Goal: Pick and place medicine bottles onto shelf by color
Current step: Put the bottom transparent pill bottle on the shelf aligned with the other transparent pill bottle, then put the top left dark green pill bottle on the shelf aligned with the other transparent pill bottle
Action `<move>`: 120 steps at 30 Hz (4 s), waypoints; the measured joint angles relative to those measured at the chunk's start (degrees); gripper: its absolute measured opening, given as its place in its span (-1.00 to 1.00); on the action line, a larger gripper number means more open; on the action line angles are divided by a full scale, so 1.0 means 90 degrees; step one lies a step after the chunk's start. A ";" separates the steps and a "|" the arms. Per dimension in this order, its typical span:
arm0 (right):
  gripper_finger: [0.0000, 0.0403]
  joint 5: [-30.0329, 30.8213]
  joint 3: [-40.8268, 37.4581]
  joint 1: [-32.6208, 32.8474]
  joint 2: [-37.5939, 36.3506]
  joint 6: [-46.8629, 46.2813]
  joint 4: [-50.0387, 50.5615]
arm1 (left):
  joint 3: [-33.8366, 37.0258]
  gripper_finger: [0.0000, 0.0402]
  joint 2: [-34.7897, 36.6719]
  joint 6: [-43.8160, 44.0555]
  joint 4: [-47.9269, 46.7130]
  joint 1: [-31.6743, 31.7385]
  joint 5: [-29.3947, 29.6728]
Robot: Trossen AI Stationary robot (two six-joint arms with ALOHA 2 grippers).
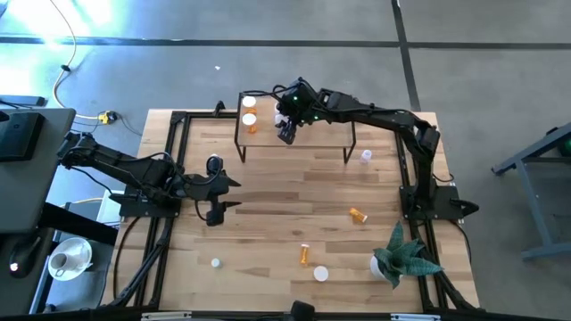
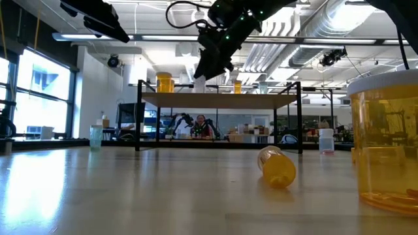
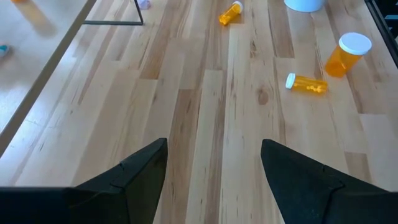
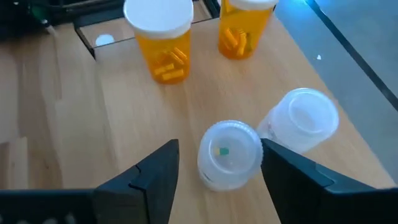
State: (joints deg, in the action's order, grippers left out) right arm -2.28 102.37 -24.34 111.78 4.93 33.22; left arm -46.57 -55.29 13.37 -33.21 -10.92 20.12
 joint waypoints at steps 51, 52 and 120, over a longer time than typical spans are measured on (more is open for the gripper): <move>0.05 0.0349 0.0000 0.2509 -0.1527 0.0051 0.2328 | 0.1360 0.25 -0.0525 0.7064 -0.2031 -0.1223 0.2912; 0.05 0.0349 0.0000 0.2509 -0.1527 0.0051 0.2328 | 0.1426 0.25 -0.0595 0.7192 -0.2009 -0.1053 0.2933; 0.05 0.0320 0.0000 0.2507 -0.1520 0.0049 0.2332 | 0.1770 -0.30 -0.3594 0.5654 0.0185 0.3305 0.2341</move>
State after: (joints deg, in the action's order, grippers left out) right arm 0.60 102.37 -1.78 98.10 5.37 54.21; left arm -30.63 -87.64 64.25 -31.54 18.83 41.19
